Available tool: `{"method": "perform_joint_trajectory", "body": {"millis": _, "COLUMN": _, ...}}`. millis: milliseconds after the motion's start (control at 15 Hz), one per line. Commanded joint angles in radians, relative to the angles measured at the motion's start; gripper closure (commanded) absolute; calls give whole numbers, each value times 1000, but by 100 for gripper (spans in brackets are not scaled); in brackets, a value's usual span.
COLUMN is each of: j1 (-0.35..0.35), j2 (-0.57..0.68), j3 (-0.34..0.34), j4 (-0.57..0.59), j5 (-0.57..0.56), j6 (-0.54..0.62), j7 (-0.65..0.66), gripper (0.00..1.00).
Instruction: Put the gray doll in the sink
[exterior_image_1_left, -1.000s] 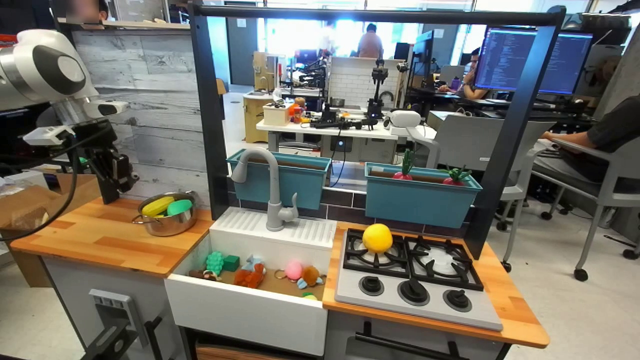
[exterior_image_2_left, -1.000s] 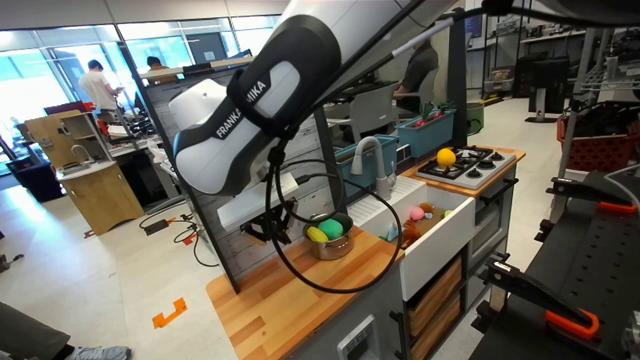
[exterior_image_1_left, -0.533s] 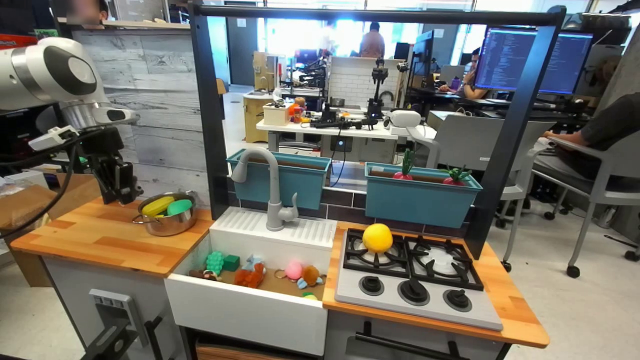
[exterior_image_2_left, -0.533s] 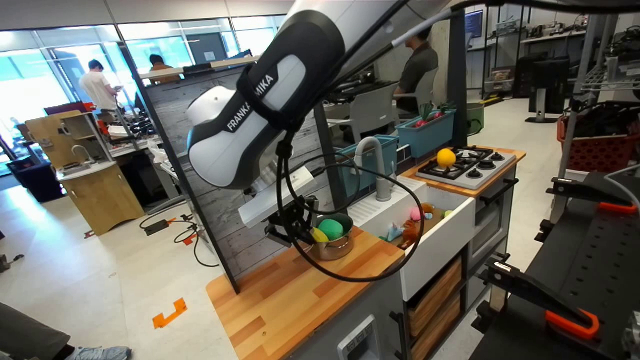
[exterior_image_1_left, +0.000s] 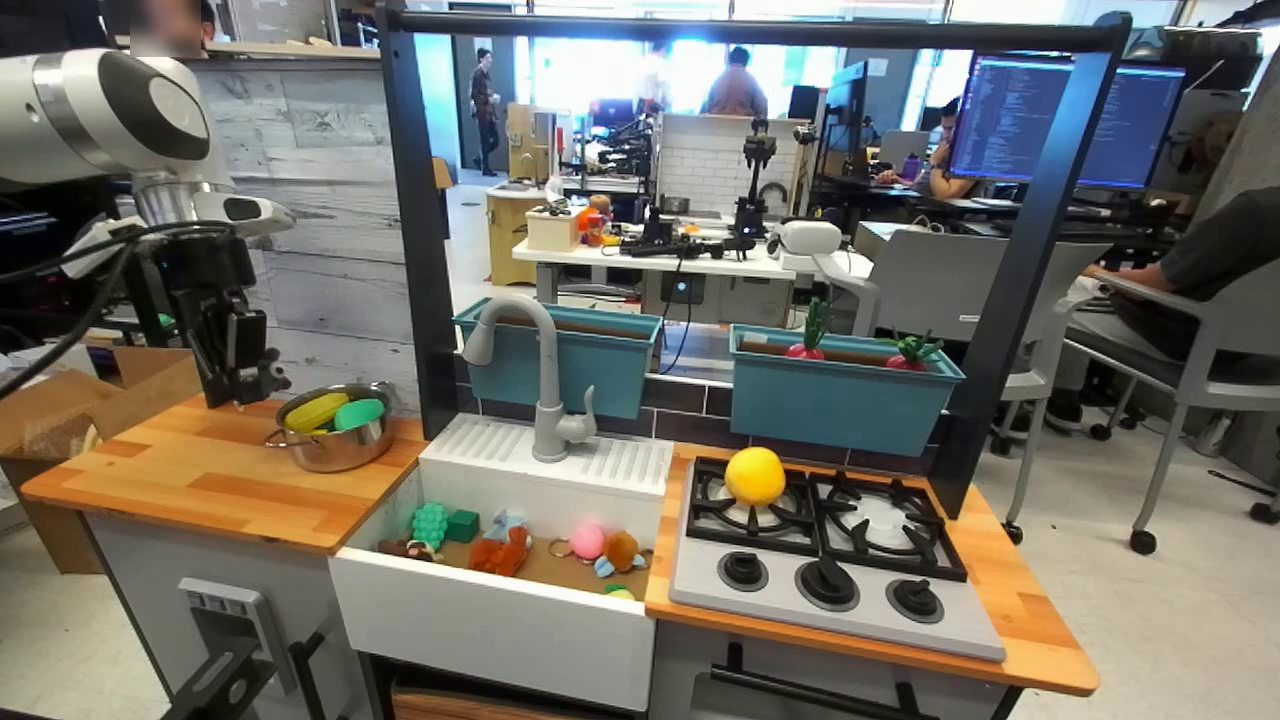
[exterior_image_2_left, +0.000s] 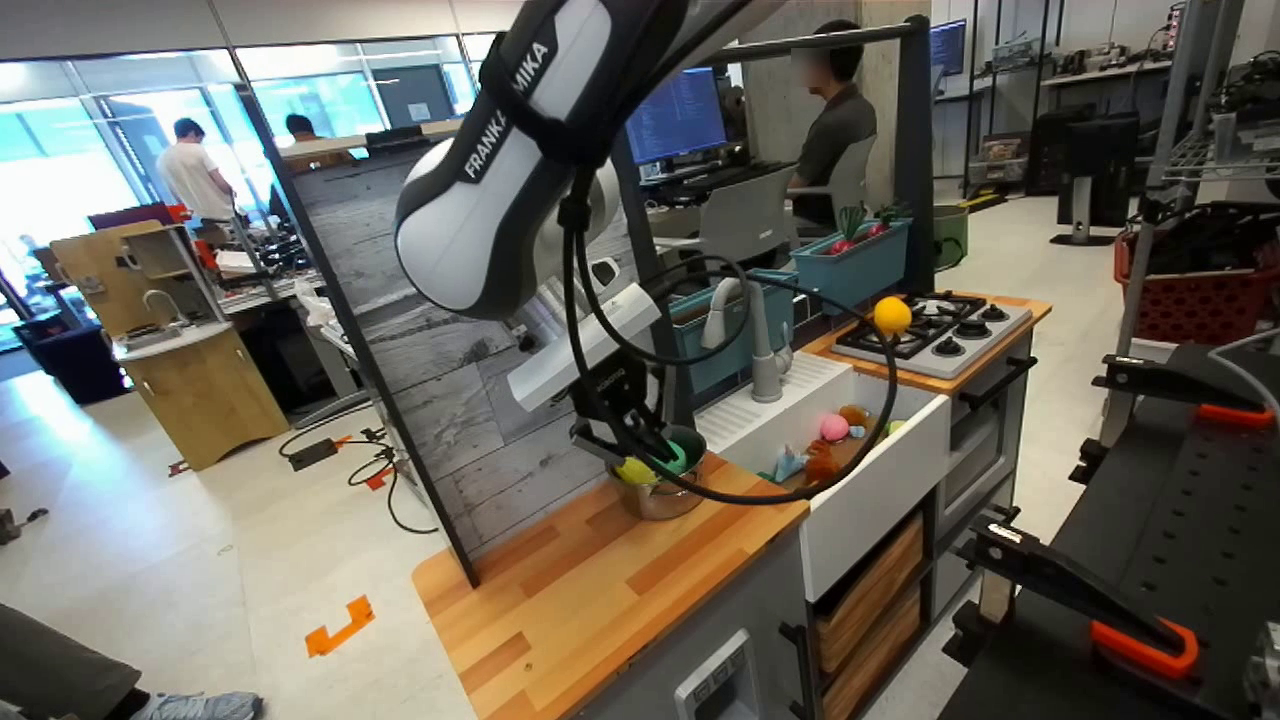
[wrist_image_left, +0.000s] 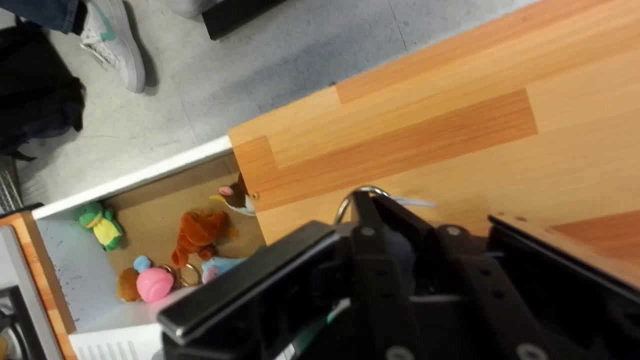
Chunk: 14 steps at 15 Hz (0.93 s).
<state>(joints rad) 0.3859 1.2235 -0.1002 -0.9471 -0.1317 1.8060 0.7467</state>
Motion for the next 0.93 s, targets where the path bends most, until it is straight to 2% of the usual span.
{"method": "perform_joint_trajectory", "body": {"millis": 0, "j1": -16, "j2": -102, "j3": -3, "j4": -205, "j5": 44, "j6": -41, "j7": 78, "gripper": 98}}
{"method": "perform_joint_trajectory", "body": {"millis": 200, "j1": -29, "j2": -80, "j3": -40, "j4": -275, "j5": 56, "j6": -8, "j7": 203, "gripper": 98}}
{"method": "perform_joint_trajectory", "body": {"millis": 467, "j1": -68, "j2": -30, "j3": -80, "j4": -302, "j5": 29, "j6": -11, "j7": 380, "gripper": 98}}
{"method": "perform_joint_trajectory", "body": {"millis": 867, "j1": -125, "j2": 54, "j3": -136, "j4": -259, "j5": 25, "j6": -40, "j7": 656, "gripper": 98}}
